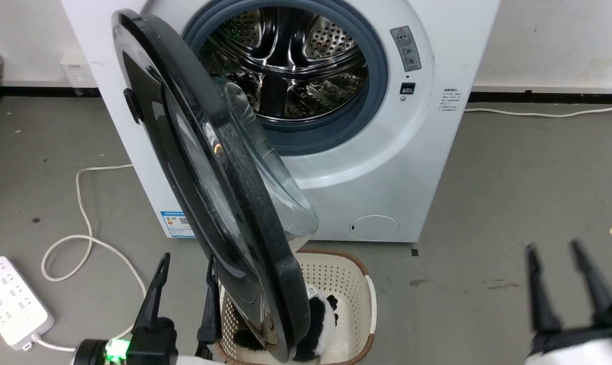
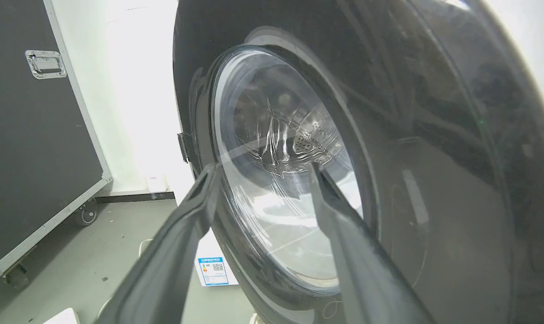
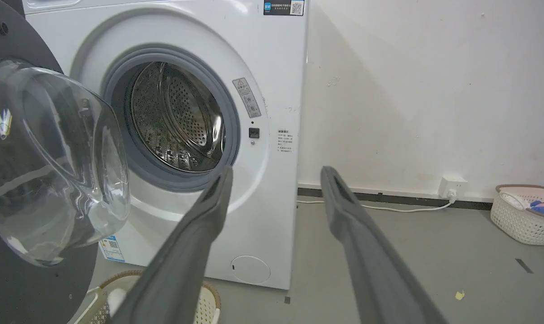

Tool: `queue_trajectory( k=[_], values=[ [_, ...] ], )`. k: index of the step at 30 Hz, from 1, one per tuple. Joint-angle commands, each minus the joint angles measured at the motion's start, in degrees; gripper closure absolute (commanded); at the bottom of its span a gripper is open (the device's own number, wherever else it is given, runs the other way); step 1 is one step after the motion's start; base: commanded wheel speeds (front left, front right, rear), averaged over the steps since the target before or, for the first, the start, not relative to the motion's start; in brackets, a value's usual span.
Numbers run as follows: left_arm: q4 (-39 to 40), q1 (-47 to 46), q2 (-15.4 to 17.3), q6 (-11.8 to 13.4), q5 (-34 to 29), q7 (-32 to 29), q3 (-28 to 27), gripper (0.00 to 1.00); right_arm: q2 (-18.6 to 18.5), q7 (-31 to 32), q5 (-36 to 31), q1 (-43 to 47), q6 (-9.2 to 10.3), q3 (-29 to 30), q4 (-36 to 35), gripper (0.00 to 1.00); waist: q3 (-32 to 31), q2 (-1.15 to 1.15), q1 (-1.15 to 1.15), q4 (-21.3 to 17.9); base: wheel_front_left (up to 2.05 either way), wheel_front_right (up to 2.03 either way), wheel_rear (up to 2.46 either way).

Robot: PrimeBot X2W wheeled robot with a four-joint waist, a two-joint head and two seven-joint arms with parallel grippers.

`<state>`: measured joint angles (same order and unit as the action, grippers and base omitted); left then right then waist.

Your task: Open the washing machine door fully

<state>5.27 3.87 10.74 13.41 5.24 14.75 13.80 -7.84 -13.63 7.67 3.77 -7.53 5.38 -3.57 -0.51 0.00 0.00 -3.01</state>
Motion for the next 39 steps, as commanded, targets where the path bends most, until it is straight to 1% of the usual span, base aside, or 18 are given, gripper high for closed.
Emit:
queue_trajectory(
  k=[1,3,5,8,14,15,16,17,20,23,26,29,34,39],
  values=[
    [0.0,1.0,-0.2,-0.2,0.0,0.2,-0.2,0.0,0.8,-0.4,-0.2,0.7,0.04,0.0,-0.4,0.0,0.0,0.0,0.0,-0.1,0.0,0.0,0.0],
    [-0.2,1.5,-0.3,-0.4,-0.2,0.2,-0.4,0.0,2.4,-0.7,-1.9,2.4,0.04,-0.5,-0.8,0.0,-0.1,0.0,0.0,-0.3,0.0,0.0,0.0],
    [-0.3,2.0,-0.5,-0.6,-0.5,0.2,-0.5,0.0,3.2,-0.9,-2.9,3.4,0.04,-1.4,-0.8,0.0,-0.2,0.0,0.0,-0.5,0.0,0.0,0.0],
    [-0.5,2.5,-0.8,-0.7,-0.8,0.2,-0.7,0.0,3.9,-1.1,-3.8,3.9,0.04,-2.2,-0.6,0.0,-0.2,0.0,0.0,-0.7,0.0,0.0,0.0],
    [-1.1,2.8,-1.6,-1.3,-1.2,0.2,-0.8,0.0,4.5,-1.3,-4.9,3.6,0.04,-1.6,-0.1,0.0,-0.7,0.0,0.0,-0.6,0.0,0.0,0.0],
    [-1.2,2.9,-1.7,-1.4,-1.1,0.2,-0.9,0.45,4.6,-1.3,-5.0,3.6,0.04,-1.7,0.0,0.0,-0.7,0.0,0.0,-0.5,0.0,0.0,0.0],
    [-1.2,2.9,-1.9,-1.6,-1.0,0.2,-0.9,0.82,4.6,-1.3,-5.1,3.6,0.04,-1.7,0.1,0.0,-0.8,0.0,0.0,-0.5,0.0,0.0,0.0],
    [-1.2,3.0,-2.0,-1.9,-0.9,0.2,-1.0,1.0,4.6,-1.3,-5.1,3.6,0.04,-1.6,0.1,0.0,-0.9,0.0,0.0,-0.4,0.0,0.0,0.0],
    [-0.7,2.9,-2.3,-2.4,-0.9,0.2,-1.1,1.0,4.7,-1.3,-4.8,3.6,0.04,-1.7,0.1,0.0,-1.0,0.0,0.0,-0.2,0.0,0.0,0.0],
    [1.2,2.3,-2.8,-2.1,-1.1,0.2,-2.1,1.0,4.7,-1.3,-4.5,3.6,0.04,-1.8,0.1,0.0,-1.1,0.0,0.0,0.0,0.0,0.0,0.0],
    [6.7,1.0,-3.6,-0.5,-1.6,0.2,-4.6,1.0,4.8,-1.4,-4.4,3.5,0.04,-1.9,0.1,0.0,-1.0,0.0,0.0,0.2,0.0,0.0,0.0],
    [12.1,-0.2,-4.4,0.3,-1.3,0.2,-6.6,1.0,4.8,-1.4,-4.3,3.4,0.04,-1.8,0.0,0.0,-1.1,0.0,0.0,0.2,0.0,0.0,0.0],
    [18.1,-3.4,-4.6,-0.1,-2.1,0.2,-7.5,1.0,4.8,-1.4,-4.2,3.3,0.04,-1.9,0.3,0.0,-1.3,0.0,0.0,0.2,0.0,0.0,0.0],
    [23.0,-6.7,-3.8,-1.5,-4.2,0.2,-5.3,1.0,4.9,-1.4,-4.0,3.3,0.04,-2.4,0.6,0.0,-1.4,0.0,0.0,-0.3,0.0,0.0,0.0]
  ],
)
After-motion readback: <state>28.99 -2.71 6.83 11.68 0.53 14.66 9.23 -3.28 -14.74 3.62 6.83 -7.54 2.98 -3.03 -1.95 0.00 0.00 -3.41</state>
